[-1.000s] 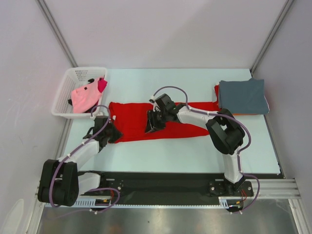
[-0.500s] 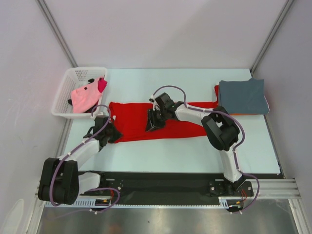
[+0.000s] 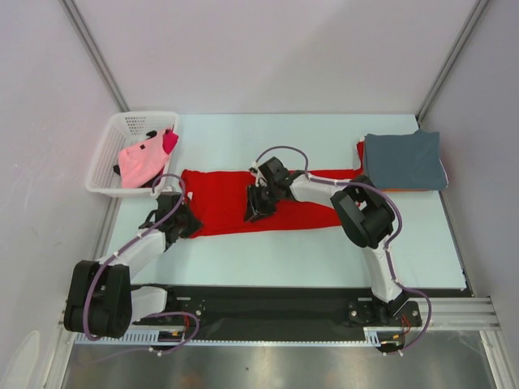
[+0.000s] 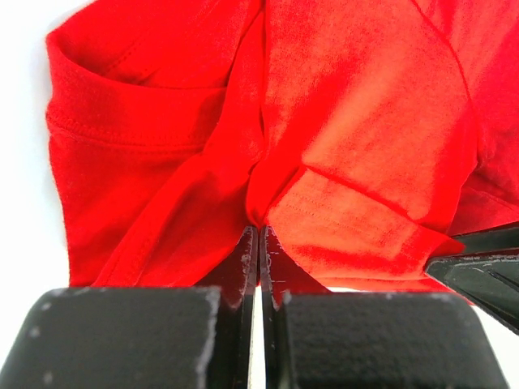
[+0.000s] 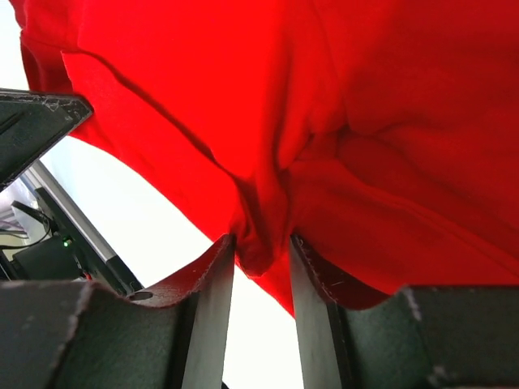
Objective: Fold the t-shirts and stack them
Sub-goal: Fold the tshirt
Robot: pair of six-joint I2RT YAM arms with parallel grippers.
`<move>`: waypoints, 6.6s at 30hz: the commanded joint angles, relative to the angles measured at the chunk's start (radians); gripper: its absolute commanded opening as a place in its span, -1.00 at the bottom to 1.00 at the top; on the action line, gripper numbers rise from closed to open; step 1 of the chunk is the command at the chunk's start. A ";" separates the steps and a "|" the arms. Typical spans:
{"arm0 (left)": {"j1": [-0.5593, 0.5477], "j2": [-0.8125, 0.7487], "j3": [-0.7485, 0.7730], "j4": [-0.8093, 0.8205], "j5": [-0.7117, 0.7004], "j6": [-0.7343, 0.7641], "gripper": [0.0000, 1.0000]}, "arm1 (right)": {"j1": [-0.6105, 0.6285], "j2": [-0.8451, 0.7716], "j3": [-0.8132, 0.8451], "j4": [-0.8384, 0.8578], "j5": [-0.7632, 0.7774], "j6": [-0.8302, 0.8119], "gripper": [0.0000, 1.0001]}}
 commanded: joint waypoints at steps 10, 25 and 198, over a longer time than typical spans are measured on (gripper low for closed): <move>0.011 -0.008 0.019 0.011 -0.012 0.031 -0.99 | -0.013 -0.020 -0.011 -0.030 -0.030 0.002 -1.00; 0.014 -0.054 0.001 0.013 -0.017 0.053 -0.90 | -0.039 -0.007 0.032 -0.181 -0.032 -0.040 -0.35; -0.268 1.558 2.005 -0.059 0.120 -0.142 -0.99 | 0.554 -0.457 -0.427 0.257 0.614 0.439 0.20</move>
